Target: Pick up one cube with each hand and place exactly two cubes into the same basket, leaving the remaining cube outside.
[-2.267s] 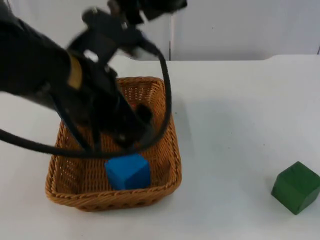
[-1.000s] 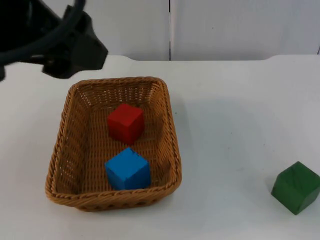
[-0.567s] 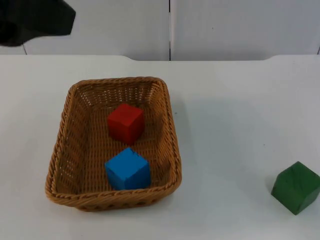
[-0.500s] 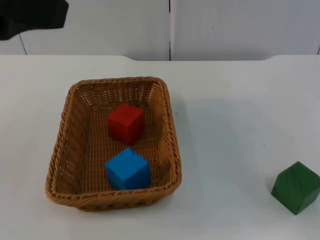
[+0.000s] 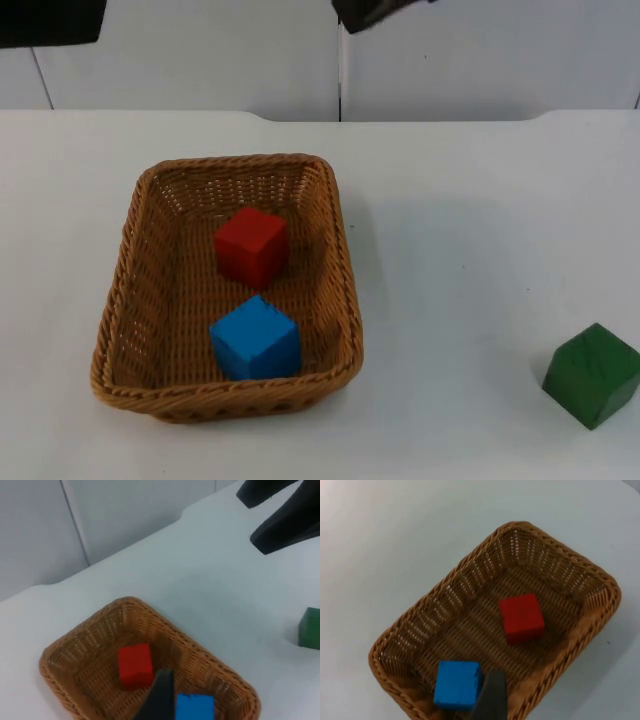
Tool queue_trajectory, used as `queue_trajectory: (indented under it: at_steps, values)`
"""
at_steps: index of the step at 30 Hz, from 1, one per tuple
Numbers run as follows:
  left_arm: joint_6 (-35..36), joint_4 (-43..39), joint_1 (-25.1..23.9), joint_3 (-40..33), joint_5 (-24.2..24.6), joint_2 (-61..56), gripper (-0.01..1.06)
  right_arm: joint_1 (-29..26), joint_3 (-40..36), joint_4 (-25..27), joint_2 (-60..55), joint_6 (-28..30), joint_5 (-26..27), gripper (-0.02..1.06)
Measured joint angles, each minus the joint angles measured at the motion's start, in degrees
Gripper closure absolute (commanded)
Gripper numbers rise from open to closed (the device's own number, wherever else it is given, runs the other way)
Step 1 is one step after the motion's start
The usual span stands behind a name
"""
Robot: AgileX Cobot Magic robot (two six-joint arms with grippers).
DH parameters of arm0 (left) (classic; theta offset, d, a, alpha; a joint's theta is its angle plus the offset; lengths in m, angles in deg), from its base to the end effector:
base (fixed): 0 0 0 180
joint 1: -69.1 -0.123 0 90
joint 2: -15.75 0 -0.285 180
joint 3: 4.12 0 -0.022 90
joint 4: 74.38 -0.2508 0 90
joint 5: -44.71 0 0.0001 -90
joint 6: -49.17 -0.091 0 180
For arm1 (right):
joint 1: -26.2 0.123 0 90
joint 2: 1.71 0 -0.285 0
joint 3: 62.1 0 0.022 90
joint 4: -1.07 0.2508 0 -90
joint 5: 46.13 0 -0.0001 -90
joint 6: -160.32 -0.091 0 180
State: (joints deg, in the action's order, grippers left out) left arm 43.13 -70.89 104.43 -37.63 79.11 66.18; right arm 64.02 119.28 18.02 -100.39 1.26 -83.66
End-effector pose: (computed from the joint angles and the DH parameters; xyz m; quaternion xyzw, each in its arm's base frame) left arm 0.1169 -0.0867 0.3479 0.2912 0.8075 -0.1563 0.4886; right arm 0.2739 0.2331 0.3329 -0.3840 0.8318 0.1822 0.3570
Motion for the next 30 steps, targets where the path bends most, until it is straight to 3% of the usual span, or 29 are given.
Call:
queue_trajectory:
  at_steps: [10, 30]
  values:
    - [-3.6, 5.3, 0.0, 0.0, 2.5, -4.0, 0.21, 0.0, -12.7, 0.0, 11.3, 0.0, 5.0, 0.33]
    - [-7.1, 8.7, 0.0, 0.0, 10.6, -13.4, 0.21, 0.1, -27.2, 0.0, 29.8, -0.3, 5.8, 0.33]
